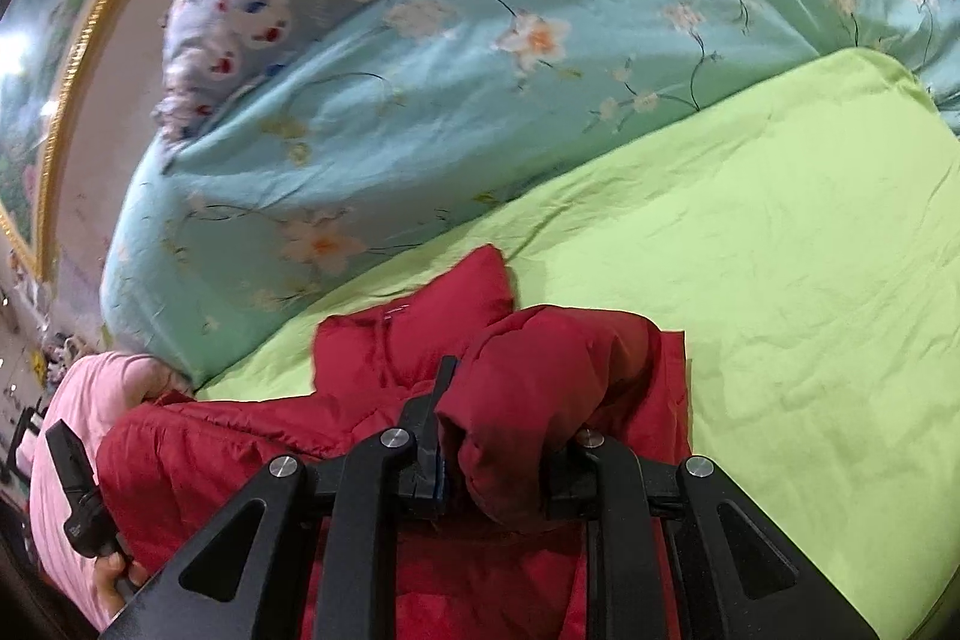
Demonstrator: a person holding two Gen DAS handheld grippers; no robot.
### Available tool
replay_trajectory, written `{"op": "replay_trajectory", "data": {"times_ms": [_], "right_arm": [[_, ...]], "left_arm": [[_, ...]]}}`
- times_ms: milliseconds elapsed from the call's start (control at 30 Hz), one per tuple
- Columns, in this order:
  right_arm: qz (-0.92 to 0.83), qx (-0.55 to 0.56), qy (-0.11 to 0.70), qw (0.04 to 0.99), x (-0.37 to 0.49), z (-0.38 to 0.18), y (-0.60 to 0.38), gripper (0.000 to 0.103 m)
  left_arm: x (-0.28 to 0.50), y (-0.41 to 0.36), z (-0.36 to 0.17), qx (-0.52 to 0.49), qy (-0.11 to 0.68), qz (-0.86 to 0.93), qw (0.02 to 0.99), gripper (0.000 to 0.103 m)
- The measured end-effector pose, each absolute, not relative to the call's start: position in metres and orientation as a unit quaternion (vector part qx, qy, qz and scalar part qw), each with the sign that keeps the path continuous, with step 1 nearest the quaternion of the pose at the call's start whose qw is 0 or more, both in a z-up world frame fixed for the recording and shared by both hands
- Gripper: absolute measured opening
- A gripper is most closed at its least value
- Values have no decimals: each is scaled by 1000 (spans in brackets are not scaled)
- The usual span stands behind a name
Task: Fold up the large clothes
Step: 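Lay the held hem over the collar with both grippers and open them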
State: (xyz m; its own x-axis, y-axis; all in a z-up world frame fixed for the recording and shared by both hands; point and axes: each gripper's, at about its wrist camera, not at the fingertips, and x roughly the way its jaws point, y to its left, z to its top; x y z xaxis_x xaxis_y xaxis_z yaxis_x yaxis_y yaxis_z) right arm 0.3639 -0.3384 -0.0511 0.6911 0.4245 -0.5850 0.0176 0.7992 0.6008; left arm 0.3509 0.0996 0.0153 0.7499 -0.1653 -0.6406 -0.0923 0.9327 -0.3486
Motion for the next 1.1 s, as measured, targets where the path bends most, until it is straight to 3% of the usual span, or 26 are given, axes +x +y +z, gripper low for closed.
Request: {"op": "replay_trajectory", "data": {"times_ms": [433,767,933,1000,1100], "right_arm": [[82,282,395,871,442,-97,-330,19],[73,282,415,862,466,-133,-326,20],[75,283,421,859,473,-137,-324,21],[75,284,420,859,472,-138,-325,21],[78,298,419,854,471,-140,-329,26]], "left_arm": [[436,99,-19,-162,379,17,911,16],[453,115,-43,-204,391,10,898,24],[426,118,-26,-200,358,8,912,35],[415,121,-17,-196,346,17,917,51],[397,128,0,-201,326,11,923,52]]}}
